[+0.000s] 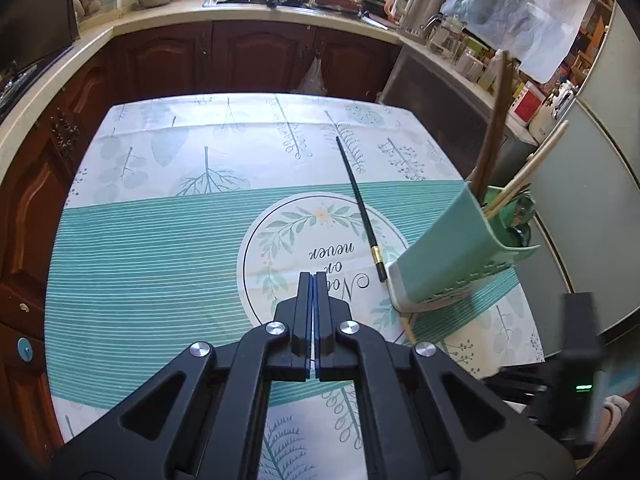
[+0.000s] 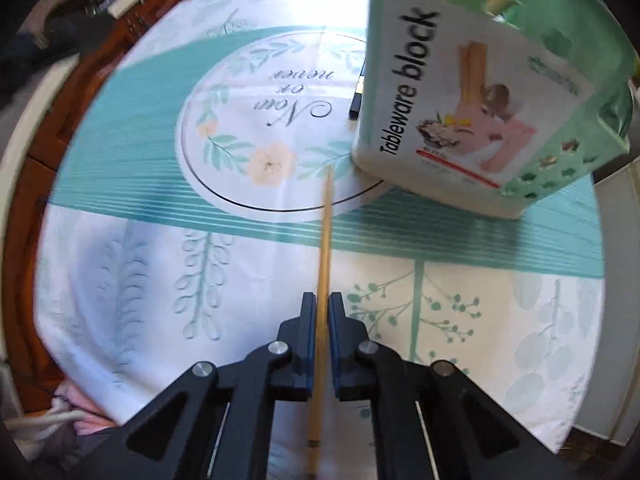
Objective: Organize utensils
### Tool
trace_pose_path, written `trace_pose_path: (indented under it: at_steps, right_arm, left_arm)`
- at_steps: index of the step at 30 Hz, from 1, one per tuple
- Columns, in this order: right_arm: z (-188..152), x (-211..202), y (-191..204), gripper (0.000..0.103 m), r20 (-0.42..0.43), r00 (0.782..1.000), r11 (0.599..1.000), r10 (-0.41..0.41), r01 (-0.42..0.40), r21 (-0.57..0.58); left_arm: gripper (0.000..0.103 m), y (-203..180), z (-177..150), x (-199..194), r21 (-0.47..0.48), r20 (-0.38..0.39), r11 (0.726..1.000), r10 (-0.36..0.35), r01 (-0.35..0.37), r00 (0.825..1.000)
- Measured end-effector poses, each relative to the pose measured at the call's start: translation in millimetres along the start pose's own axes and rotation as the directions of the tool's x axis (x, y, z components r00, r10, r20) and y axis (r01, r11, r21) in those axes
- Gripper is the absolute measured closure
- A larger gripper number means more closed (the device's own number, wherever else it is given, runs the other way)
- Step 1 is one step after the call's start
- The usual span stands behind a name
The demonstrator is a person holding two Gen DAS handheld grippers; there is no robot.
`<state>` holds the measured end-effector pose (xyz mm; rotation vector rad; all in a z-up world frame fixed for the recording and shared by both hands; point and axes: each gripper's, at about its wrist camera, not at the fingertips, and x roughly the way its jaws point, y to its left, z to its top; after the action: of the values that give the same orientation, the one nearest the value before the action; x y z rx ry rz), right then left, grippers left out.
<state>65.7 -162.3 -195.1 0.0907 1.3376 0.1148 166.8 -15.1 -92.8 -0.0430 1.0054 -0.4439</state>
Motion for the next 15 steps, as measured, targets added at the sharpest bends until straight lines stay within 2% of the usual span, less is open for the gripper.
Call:
trace_pose_path:
  at_steps: [2,4,7,10,12,15]
  right_arm:
    - [-6,-17,-7,0.098,0.052,0.997,0.998,0.059,-0.059,-0.009]
    - [-13,-41,-14,0.098,0.124,0.98,0.987,0.158,-0.158,-0.012]
    - [-23,-80,-27,0.098,0.237,0.95,0.978,0.205,-0.208,-0.01]
    - [-27,-117,-44,0.098,0.331,0.911,0.965,0.246,-0.261,0.001]
    - [-26,-140,-55,0.098,0.39,0.883,0.958,0.263,-0.287,0.004]
    - [-26,-181,-75,0.098,0.498,0.821,0.944,0.279,-0.329,0.014]
  left_arm:
    - [0.103,3,8,15,-0.006,-0.034,1.0,-0.006,0.006,0.999]
    - [0.103,2,17,30,-0.007,-0.072,1.0,-0.027,0.026,0.997]
    - [0.103,-8,37,59,0.005,-0.15,0.997,-0.073,0.074,0.986]
    - [0.103,-21,59,92,0.019,-0.226,0.997,-0.071,0.077,0.971]
    - [0.098,-26,74,116,-0.002,-0.27,0.998,-0.065,0.067,0.961]
    - [0.084,-28,92,151,-0.053,-0.311,0.998,-0.055,0.04,0.949]
